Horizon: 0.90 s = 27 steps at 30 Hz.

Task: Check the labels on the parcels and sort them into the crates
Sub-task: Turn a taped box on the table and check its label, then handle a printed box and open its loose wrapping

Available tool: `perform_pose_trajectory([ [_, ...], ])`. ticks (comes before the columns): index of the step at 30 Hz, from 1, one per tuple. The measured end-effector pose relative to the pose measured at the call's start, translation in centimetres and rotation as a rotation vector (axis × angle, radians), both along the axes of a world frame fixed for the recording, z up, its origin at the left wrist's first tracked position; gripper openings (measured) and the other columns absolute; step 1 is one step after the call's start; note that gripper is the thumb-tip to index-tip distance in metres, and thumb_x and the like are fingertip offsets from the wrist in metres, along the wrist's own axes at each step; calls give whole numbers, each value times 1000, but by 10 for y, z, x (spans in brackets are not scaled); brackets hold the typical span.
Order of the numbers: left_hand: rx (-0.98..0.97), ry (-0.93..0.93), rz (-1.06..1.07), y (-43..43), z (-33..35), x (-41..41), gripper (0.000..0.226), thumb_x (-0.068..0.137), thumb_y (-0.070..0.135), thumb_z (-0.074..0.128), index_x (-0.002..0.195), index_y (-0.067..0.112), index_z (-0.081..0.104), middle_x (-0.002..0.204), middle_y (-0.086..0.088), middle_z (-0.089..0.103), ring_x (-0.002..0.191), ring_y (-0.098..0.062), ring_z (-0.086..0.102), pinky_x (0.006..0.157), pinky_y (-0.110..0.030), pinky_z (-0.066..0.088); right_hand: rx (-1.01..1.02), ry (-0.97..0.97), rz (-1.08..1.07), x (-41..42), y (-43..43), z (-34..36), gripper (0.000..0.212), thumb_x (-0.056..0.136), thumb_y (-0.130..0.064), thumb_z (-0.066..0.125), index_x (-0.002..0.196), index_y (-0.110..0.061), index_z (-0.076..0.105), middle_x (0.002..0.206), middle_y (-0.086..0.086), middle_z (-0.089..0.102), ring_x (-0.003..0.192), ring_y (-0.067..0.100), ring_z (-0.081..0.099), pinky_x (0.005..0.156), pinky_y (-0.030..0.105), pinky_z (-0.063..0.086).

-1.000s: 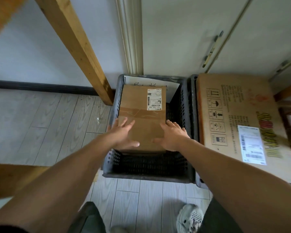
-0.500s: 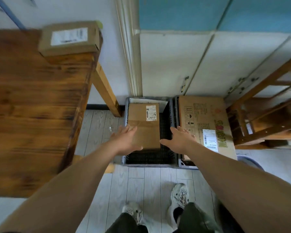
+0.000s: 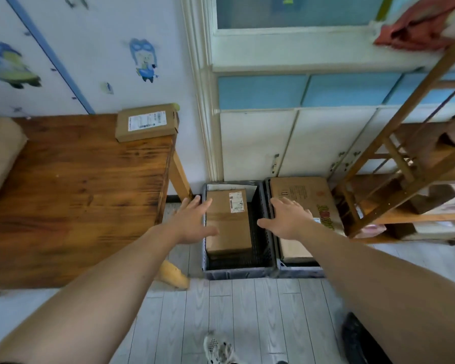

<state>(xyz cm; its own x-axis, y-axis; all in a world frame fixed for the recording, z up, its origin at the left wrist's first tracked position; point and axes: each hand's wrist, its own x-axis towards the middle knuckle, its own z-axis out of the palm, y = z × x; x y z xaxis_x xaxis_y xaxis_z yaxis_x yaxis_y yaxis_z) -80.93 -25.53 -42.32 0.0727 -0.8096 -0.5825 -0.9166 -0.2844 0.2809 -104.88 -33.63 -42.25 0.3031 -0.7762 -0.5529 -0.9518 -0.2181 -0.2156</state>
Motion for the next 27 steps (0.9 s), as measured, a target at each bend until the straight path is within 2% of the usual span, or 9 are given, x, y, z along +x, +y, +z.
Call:
perform_pose_trajectory([
  [5, -80, -63, 59, 32, 45, -7, 90, 92, 57, 55, 157, 32, -2, 164, 1, -11, 151, -27, -11, 120, -52, 5, -75, 5, 31, -18, 12, 31, 84, 86, -72, 45, 154, -27, 23, 160, 5, 26, 146, 31, 24, 116, 56, 23],
  [9, -140, -104, 132, 62, 78, -11, 88, 91, 58, 55, 157, 33, 1, 164, 0, -12, 151, -27, -11, 122, -52, 6, -134, -17, 56, -34, 27, 63, 84, 90, -70, 44, 156, -25, 19, 162, 3, 22, 148, 29, 21, 118, 54, 20],
  [14, -192, -121, 229, 111, 111, -17, 91, 91, 57, 56, 156, 34, -3, 164, 2, -14, 151, -26, -12, 122, -51, 5, -166, -34, 78, -40, 50, 91, 81, 89, -69, 47, 154, -26, 24, 158, 3, 33, 142, 29, 33, 115, 51, 29],
  [18, -214, -175, 306, 145, 138, -1, 91, 90, 59, 56, 156, 36, -2, 164, 1, -13, 151, -27, -10, 121, -51, 5, -194, -55, 139, -24, 69, 120, 82, 93, -64, 47, 157, -23, 15, 162, 4, 23, 145, 28, 29, 116, 47, 29],
  [27, -357, -223, 460, 220, 205, 74, 89, 91, 56, 56, 156, 36, 0, 165, 2, -10, 151, -24, -8, 122, -50, 7, -255, -159, 248, 63, 97, 180, 81, 94, -57, 51, 157, -19, 16, 160, 7, 26, 144, 29, 32, 116, 43, 30],
])
